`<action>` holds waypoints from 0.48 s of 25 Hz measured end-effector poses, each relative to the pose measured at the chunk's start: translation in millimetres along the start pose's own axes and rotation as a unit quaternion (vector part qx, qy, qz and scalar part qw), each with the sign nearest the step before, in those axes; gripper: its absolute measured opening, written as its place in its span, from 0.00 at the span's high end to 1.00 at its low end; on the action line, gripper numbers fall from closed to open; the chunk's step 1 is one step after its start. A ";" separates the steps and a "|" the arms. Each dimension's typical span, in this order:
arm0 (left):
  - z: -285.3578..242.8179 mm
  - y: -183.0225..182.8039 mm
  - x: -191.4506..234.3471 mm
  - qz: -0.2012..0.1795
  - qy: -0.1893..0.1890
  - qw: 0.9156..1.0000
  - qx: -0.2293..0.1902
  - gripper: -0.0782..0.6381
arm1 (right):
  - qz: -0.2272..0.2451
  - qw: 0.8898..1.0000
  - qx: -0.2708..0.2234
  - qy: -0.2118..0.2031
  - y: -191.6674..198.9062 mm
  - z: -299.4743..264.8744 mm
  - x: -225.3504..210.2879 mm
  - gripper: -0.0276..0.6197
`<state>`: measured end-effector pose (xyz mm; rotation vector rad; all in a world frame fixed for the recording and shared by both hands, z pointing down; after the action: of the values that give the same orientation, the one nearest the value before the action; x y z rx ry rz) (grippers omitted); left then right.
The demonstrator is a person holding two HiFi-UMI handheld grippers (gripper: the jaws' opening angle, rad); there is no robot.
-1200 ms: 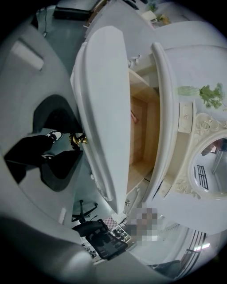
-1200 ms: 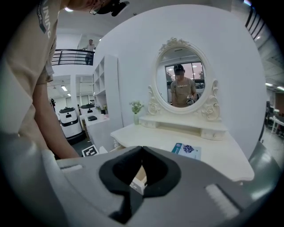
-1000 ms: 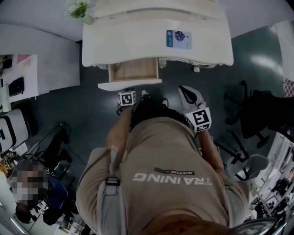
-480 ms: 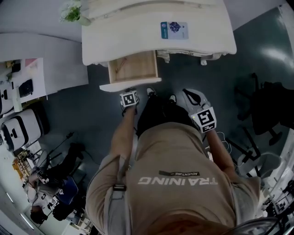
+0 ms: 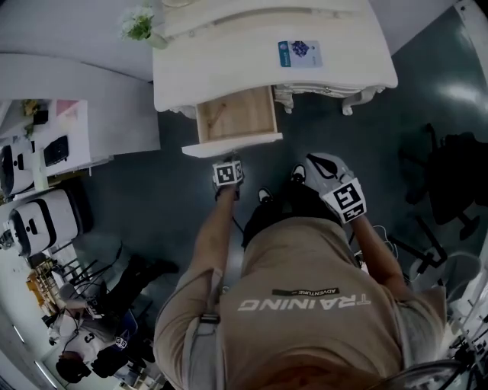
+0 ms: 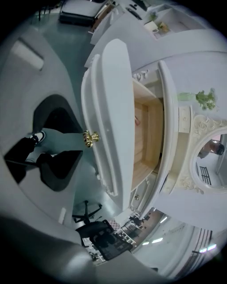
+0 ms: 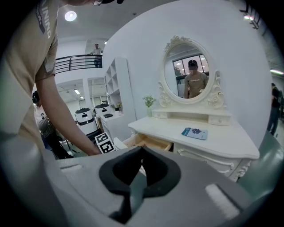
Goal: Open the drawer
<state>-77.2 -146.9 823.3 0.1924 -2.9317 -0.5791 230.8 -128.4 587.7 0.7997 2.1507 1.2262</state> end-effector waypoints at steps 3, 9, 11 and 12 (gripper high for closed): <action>17.0 15.9 0.3 0.011 0.036 0.999 -0.021 0.71 | 0.019 1.000 0.007 0.007 -1.2 -0.9 20.5 0.95; 91.5 38.8 -4.7 -0.036 0.090 0.990 -0.101 0.79 | 0.057 0.998 -0.002 0.035 -19.6 2.3 67.2 0.95; 121.4 43.2 -4.7 -0.041 0.107 0.984 -0.133 0.85 | 0.052 0.997 -0.012 0.048 -27.9 5.2 82.1 0.95; 135.7 46.4 -4.5 -0.043 0.114 0.981 -0.148 0.86 | 0.050 0.997 -0.015 0.054 -31.7 7.1 90.3 0.95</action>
<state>-100.1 -53.8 716.5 0.3264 -2.5883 -0.9290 166.8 -72.9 542.4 0.8555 2.1945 1.3778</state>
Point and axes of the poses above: the fingertips, and each gripper's own axes: z backward along the fingers, x to its left, y out of its underside, the point moved 5 cm from there along z, backward along the fingers
